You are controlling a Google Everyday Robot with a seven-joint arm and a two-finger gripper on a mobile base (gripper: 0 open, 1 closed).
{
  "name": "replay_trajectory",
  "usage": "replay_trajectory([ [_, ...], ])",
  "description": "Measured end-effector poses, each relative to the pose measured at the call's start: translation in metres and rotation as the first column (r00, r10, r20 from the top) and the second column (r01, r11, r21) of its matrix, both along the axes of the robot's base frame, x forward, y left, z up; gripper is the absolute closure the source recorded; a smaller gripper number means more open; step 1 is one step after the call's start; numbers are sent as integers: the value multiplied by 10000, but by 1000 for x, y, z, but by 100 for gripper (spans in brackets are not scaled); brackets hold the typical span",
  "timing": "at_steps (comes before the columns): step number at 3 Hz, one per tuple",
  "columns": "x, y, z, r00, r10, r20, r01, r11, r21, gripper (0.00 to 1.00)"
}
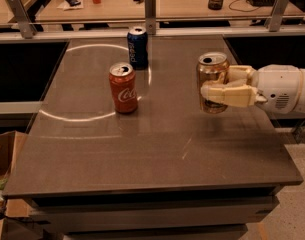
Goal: Place orange can upright
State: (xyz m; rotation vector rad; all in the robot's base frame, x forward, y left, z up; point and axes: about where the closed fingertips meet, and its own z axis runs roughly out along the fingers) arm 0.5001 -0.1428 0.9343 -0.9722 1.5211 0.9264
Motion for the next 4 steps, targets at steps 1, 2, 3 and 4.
replay_trajectory([
  [1,-8,0,-11,9996,-245,-132,244,9997,-89,100],
  [2,-23,3,-27,9989,-466,-89,465,9989,-12,100],
  [3,-35,4,-36,9976,-641,269,629,9971,429,100],
  [4,-45,8,-41,9957,-583,722,517,9946,899,100],
])
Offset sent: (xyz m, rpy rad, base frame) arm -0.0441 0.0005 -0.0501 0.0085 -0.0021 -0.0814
